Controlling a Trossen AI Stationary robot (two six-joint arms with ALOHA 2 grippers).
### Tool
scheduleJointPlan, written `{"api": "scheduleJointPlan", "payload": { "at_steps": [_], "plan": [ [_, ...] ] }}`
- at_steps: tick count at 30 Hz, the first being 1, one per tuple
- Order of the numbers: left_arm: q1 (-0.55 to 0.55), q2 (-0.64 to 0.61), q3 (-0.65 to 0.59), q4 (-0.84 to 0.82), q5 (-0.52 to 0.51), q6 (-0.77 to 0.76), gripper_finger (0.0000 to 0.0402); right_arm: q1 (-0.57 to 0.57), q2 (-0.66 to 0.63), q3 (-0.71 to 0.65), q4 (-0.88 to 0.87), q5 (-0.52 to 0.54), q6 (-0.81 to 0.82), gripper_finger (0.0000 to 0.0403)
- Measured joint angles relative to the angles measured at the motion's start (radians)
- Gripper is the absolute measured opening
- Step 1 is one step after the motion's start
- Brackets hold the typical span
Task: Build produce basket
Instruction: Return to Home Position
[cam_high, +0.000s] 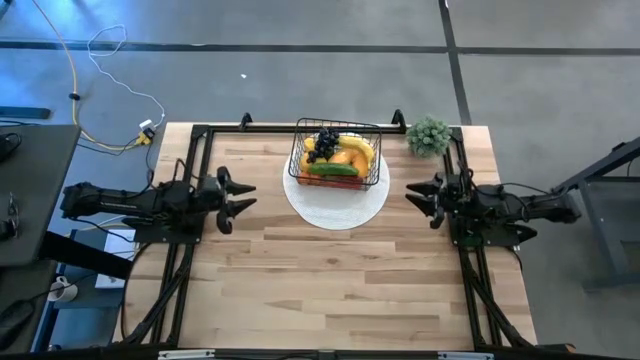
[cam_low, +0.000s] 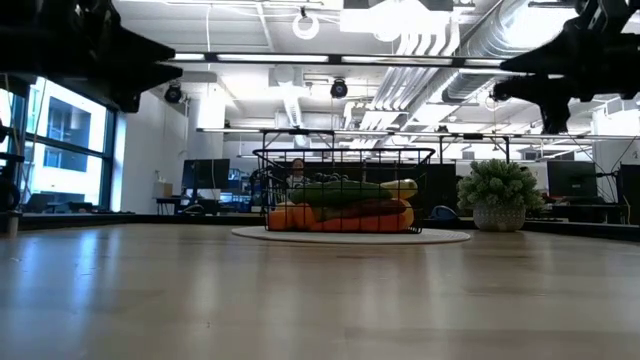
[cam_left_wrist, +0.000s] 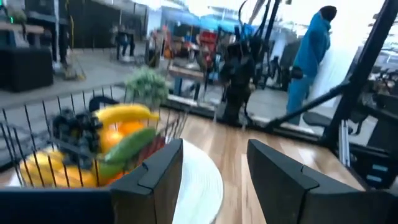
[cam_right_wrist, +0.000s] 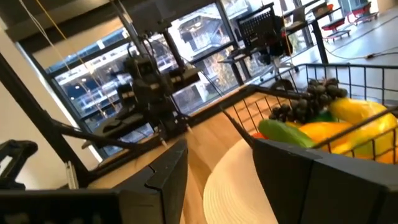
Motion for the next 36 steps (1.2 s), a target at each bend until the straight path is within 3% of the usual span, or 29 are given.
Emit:
{"api": "scheduleJointPlan", "payload": {
  "at_steps": [8,20,25,32,36],
  "plan": [
    [0.000,-0.070,0.000,-0.015,-0.047,0.043,0.0168,0.000,-0.021,0.000,-0.140,-0.016,0.037,0.0162],
    [0.000,-0.246,0.000,-0.252,-0.092,0.116,0.0168,0.000,-0.020,0.000,-0.179,-0.042,-0.015,0.0162],
    [0.000,-0.255,0.000,-0.308,-0.106,0.114,0.0168,0.000,-0.018,0.000,-0.180,-0.045,-0.099,0.0162],
    [0.000,-0.255,0.000,-0.390,-0.110,0.115,0.0168,0.000,-0.018,0.001,-0.181,-0.045,-0.098,0.0162],
    [-0.001,-0.255,0.000,-0.412,-0.047,0.179,0.0168,0.000,-0.018,0.001,-0.181,-0.045,-0.098,0.0162]
  ]
}}
